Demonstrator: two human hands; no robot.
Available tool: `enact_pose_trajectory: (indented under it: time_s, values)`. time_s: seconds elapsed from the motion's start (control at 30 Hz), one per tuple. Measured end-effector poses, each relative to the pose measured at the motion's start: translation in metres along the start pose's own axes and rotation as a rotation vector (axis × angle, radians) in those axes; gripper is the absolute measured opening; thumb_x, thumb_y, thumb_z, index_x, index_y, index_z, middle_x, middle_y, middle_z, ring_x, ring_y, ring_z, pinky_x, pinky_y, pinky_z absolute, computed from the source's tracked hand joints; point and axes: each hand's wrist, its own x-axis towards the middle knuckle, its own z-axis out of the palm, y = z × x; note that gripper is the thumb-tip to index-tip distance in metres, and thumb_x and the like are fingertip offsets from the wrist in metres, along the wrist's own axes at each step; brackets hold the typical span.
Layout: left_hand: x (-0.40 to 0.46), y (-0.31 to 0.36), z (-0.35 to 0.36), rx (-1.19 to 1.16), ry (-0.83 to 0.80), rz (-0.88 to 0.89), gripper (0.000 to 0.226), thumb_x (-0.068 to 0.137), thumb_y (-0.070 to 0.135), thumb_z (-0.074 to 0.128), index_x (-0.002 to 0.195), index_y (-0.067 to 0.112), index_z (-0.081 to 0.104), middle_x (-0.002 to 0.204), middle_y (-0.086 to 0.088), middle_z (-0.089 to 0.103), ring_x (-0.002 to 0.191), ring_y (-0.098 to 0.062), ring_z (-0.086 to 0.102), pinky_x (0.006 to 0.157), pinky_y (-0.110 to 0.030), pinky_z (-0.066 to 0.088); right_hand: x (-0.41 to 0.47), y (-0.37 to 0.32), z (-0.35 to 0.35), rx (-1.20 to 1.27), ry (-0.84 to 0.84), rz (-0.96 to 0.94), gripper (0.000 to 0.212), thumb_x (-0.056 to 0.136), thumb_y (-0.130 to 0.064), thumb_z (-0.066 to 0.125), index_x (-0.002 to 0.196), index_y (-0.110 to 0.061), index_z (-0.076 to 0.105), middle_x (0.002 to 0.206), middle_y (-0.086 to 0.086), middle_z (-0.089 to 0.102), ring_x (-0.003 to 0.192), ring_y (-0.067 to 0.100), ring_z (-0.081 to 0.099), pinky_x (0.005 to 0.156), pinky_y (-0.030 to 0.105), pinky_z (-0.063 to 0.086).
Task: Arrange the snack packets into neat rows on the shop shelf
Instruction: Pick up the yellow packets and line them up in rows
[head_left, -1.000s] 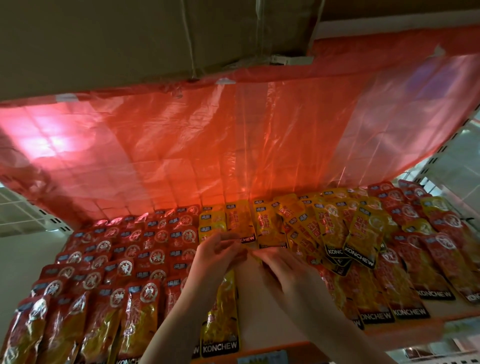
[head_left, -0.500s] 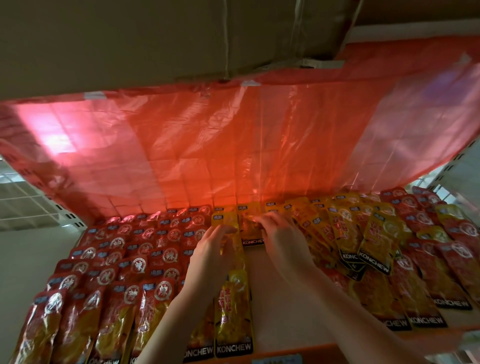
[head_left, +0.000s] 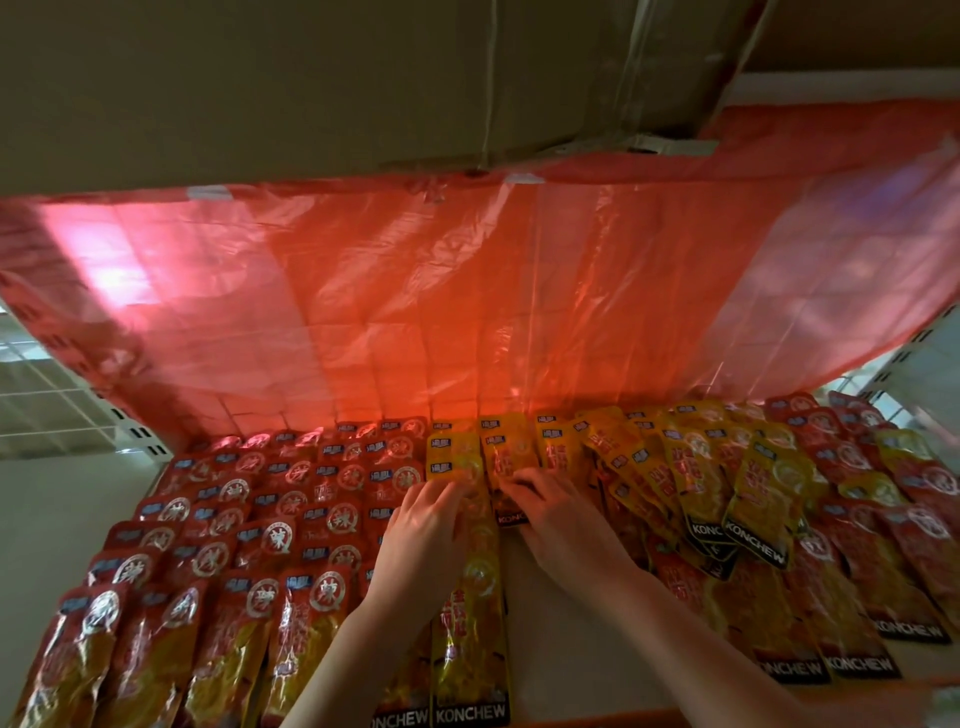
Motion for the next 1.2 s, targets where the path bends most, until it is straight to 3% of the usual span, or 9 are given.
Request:
enact_pose_trajectory:
  time_s: [0.17, 0.33, 0.47, 0.53, 0.6, 0.7, 0.8, 0.9, 1.2]
  values:
    - [-0.002, -0.002, 0.001, -0.001, 0.005, -0.003, 0.038, 0.094, 0.020, 0.050, 0.132, 0.024, 0.049, 0.130, 0.008, 0.052, 0.122, -0.011, 0.042, 0.097, -0.025, 0.038, 0.000, -0.001, -0.002, -0.018, -0.085, 0.012, 0.054, 0.095, -0.028, 0.049, 0.145, -0.019, 0.031, 0.145, -0.002, 0.030, 0.134, 0.017, 0.025, 0.107, 0.035, 0.036]
    - [-0.001, -0.002, 0.001, -0.002, -0.008, 0.027, 0.037, 0.093, 0.018, 0.053, 0.129, 0.022, 0.052, 0.128, 0.007, 0.053, 0.122, -0.012, 0.044, 0.098, -0.026, 0.040, -0.001, 0.001, 0.002, 0.014, -0.031, 0.005, 0.046, 0.096, -0.025, 0.047, 0.141, -0.018, 0.040, 0.143, -0.002, 0.034, 0.133, 0.018, 0.030, 0.108, 0.032, 0.034]
    - [-0.002, 0.008, 0.001, -0.010, 0.014, 0.065, 0.031, 0.090, 0.014, 0.055, 0.121, 0.019, 0.059, 0.123, 0.004, 0.058, 0.116, -0.016, 0.050, 0.096, -0.034, 0.045, -0.008, 0.005, -0.003, 0.083, 0.163, -0.007, 0.030, 0.087, -0.016, 0.057, 0.117, -0.014, 0.063, 0.118, 0.001, 0.058, 0.109, 0.021, 0.056, 0.087, 0.032, 0.049]
    - [-0.003, 0.016, 0.003, -0.008, 0.016, 0.114, 0.029, 0.090, 0.017, 0.052, 0.118, 0.019, 0.060, 0.117, 0.004, 0.060, 0.111, -0.017, 0.054, 0.090, -0.036, 0.049, -0.017, 0.008, -0.011, 0.097, 0.277, -0.005, 0.025, 0.083, -0.013, 0.056, 0.105, -0.013, 0.067, 0.105, 0.000, 0.062, 0.095, 0.020, 0.062, 0.071, 0.029, 0.053]
    - [-0.004, 0.029, 0.007, -0.032, -0.006, 0.130, 0.032, 0.090, 0.019, 0.046, 0.119, 0.023, 0.058, 0.114, 0.006, 0.060, 0.105, -0.014, 0.056, 0.083, -0.033, 0.051, -0.030, 0.013, -0.019, 0.066, 0.340, 0.009, 0.025, 0.077, -0.008, 0.062, 0.101, -0.015, 0.068, 0.101, -0.001, 0.063, 0.090, 0.019, 0.062, 0.068, 0.029, 0.054]
    - [-0.003, 0.049, 0.017, -0.079, -0.070, 0.090, 0.031, 0.091, 0.014, 0.047, 0.120, 0.023, 0.056, 0.115, 0.006, 0.058, 0.101, -0.014, 0.057, 0.078, -0.031, 0.051, -0.054, 0.022, -0.027, -0.002, 0.391, 0.037, 0.034, 0.070, -0.001, 0.065, 0.101, -0.015, 0.067, 0.101, -0.001, 0.061, 0.093, 0.020, 0.059, 0.074, 0.032, 0.052]
    - [0.001, 0.067, 0.028, -0.080, -0.145, -0.001, 0.029, 0.092, 0.015, 0.045, 0.119, 0.020, 0.052, 0.115, 0.003, 0.057, 0.102, -0.016, 0.056, 0.078, -0.032, 0.050, -0.070, 0.032, -0.028, -0.035, 0.404, 0.075, 0.034, 0.077, -0.015, 0.045, 0.104, -0.014, 0.067, 0.106, -0.001, 0.059, 0.101, 0.018, 0.054, 0.083, 0.032, 0.049]
    - [0.005, 0.081, 0.036, -0.019, -0.232, -0.056, 0.029, 0.091, 0.016, 0.042, 0.120, 0.018, 0.046, 0.117, -0.001, 0.053, 0.106, -0.019, 0.052, 0.080, -0.033, 0.048, -0.078, 0.041, -0.020, -0.048, 0.402, 0.109, 0.034, 0.083, -0.020, 0.044, 0.106, -0.011, 0.067, 0.110, 0.003, 0.060, 0.105, 0.020, 0.054, 0.087, 0.036, 0.050]
    - [0.021, 0.089, 0.061, 0.223, -0.220, 0.081, 0.051, 0.090, 0.020, 0.048, 0.139, 0.019, 0.035, 0.140, -0.001, 0.037, 0.129, -0.026, 0.032, 0.103, -0.037, 0.033, -0.084, 0.046, -0.010, -0.060, 0.436, 0.104, 0.028, 0.084, -0.025, 0.048, 0.103, -0.014, 0.066, 0.111, 0.003, 0.059, 0.106, 0.020, 0.052, 0.092, 0.030, 0.038]
